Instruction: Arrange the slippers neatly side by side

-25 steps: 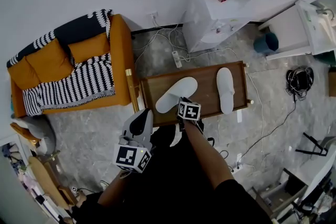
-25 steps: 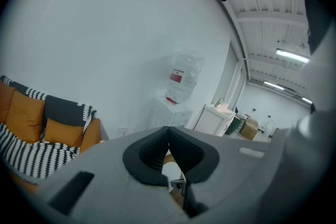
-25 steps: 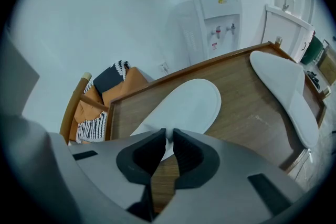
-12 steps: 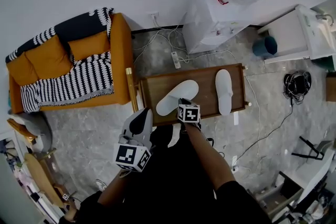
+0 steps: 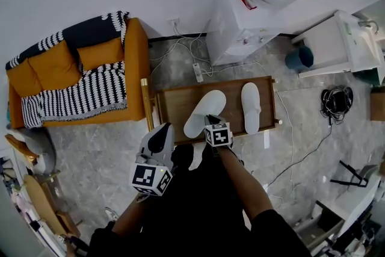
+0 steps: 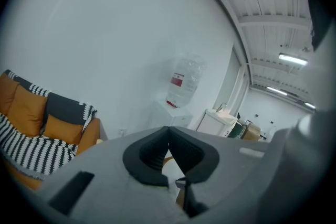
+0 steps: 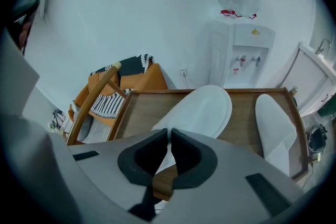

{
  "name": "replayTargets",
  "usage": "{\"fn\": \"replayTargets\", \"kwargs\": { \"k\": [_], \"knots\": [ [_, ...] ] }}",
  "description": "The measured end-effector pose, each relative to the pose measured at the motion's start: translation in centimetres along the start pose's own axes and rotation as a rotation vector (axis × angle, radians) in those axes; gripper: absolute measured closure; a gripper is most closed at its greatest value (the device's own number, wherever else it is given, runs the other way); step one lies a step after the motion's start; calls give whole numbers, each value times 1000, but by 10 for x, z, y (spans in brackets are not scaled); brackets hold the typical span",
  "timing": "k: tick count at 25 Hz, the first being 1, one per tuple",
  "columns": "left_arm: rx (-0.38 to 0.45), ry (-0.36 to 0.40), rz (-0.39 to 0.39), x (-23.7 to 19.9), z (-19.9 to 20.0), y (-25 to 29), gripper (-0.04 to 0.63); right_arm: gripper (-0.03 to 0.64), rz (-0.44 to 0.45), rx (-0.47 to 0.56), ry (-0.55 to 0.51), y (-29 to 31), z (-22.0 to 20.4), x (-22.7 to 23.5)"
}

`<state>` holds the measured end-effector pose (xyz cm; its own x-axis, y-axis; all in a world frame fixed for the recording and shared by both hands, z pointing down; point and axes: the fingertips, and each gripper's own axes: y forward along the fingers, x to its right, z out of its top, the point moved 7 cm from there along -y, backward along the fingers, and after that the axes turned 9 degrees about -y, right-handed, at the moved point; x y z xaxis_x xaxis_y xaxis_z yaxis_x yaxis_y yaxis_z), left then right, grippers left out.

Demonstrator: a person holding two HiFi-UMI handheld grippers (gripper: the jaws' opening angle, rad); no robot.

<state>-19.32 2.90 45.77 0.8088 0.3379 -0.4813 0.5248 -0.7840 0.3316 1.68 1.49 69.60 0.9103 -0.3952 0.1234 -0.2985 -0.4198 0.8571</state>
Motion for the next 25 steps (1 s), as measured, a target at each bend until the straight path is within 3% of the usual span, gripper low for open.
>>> {"fn": "replayTargets", "kwargs": {
  "k": [25],
  "knots": [
    [52,-14,80,86,-28,30,583,592,228,21,-328,-77,-2,67]
  ]
}}
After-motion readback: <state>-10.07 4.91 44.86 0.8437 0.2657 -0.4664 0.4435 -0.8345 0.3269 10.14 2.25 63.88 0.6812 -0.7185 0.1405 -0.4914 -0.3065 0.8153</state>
